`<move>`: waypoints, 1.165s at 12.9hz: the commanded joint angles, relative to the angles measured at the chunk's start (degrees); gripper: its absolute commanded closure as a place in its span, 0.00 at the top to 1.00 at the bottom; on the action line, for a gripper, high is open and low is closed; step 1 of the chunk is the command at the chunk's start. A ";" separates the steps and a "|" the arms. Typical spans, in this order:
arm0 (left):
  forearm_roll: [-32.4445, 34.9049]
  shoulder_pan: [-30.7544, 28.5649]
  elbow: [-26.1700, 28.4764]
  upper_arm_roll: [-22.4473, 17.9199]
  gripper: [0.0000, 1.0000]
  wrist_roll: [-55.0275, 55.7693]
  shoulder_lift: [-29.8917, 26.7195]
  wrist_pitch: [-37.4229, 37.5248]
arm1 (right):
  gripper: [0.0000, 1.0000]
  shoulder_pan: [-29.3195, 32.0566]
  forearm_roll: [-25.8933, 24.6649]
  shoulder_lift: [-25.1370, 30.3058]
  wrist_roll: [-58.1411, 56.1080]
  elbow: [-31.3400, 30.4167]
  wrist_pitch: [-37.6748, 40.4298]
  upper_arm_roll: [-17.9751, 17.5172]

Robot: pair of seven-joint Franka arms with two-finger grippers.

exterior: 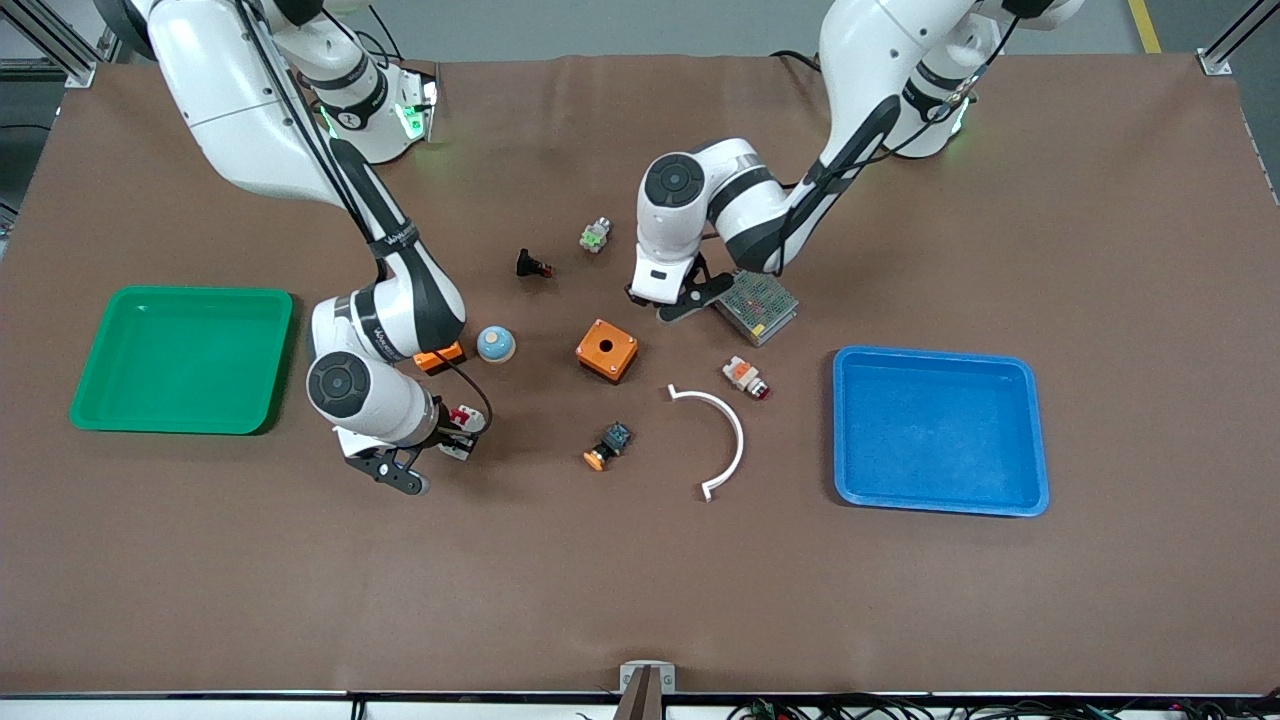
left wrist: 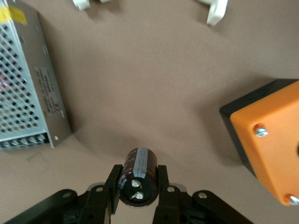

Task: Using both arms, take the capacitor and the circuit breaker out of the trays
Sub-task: 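Carry the breaker and capacitor toward the table middle with both grippers, then set the breaker down with the right gripper while the left gripper sets the capacitor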

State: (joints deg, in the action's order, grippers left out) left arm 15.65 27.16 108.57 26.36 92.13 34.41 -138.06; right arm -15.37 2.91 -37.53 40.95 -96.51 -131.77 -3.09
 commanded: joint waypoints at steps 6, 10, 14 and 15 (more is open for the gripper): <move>1.31 -0.17 -5.64 -0.78 1.00 2.53 1.38 4.34 | 1.00 7.25 -4.41 6.49 -9.46 2.11 10.45 0.46; 3.69 -7.46 -16.35 -1.13 1.00 -7.63 -5.57 24.54 | 1.00 14.65 -4.23 14.92 -26.85 1.94 16.87 0.46; 4.39 -18.61 -22.08 -0.87 1.00 -26.26 -11.01 30.64 | 1.00 17.12 -4.32 24.76 -27.94 2.64 27.42 0.72; 4.39 -20.90 -22.09 -1.04 1.00 -31.09 -13.12 31.96 | 1.00 17.13 -4.41 27.57 -28.12 2.65 30.40 0.72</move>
State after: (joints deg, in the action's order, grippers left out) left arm 19.04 9.40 86.99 24.85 67.41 24.20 -109.01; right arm 0.93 -0.95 -15.70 13.31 -92.48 -105.48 -1.45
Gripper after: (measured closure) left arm 0.000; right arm 0.000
